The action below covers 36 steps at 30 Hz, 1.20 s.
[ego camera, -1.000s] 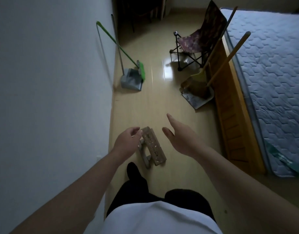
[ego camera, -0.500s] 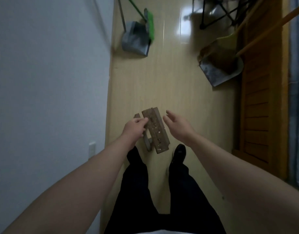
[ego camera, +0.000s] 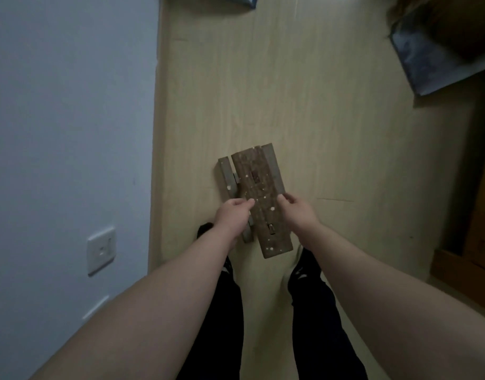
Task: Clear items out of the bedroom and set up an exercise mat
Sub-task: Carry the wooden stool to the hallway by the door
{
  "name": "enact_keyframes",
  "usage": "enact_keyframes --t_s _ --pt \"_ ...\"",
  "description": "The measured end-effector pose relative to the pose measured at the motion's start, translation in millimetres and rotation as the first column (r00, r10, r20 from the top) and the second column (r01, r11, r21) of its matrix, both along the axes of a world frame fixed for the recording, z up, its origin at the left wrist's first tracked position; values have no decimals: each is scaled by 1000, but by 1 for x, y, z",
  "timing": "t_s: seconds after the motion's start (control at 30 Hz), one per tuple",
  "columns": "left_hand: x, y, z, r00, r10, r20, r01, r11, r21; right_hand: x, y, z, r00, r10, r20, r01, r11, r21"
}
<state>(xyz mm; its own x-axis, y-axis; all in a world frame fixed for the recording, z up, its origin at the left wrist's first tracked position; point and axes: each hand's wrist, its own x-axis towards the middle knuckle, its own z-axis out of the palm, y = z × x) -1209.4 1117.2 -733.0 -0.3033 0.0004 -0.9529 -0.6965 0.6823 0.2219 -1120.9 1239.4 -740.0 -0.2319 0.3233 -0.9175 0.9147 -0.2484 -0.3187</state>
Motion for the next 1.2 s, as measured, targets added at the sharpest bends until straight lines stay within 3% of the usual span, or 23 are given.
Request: enact_keyframes --t_s 0.3,0.63,0.77,0.93,1.2 --pt "6 -6 -103 998 27 61 -26 1000 -14 3 -5 -100 997 -61 57 64 996 -57" --pt "15 14 -109 981 158 112 -166 984 61 -11 -6 -109 992 -121 22 122 989 -84" --pt "15 21 -87 960 241 139 -248 968 35 -12 -8 -97 997 -83 6 83 994 -69" --pt "16 16 -49 966 212 150 -219 975 35 1 -9 -76 996 -93 15 94 991 -98" --pt "19 13 99 987 72 141 -82 994 70 7 -8 93 987 -155 50 160 979 -130"
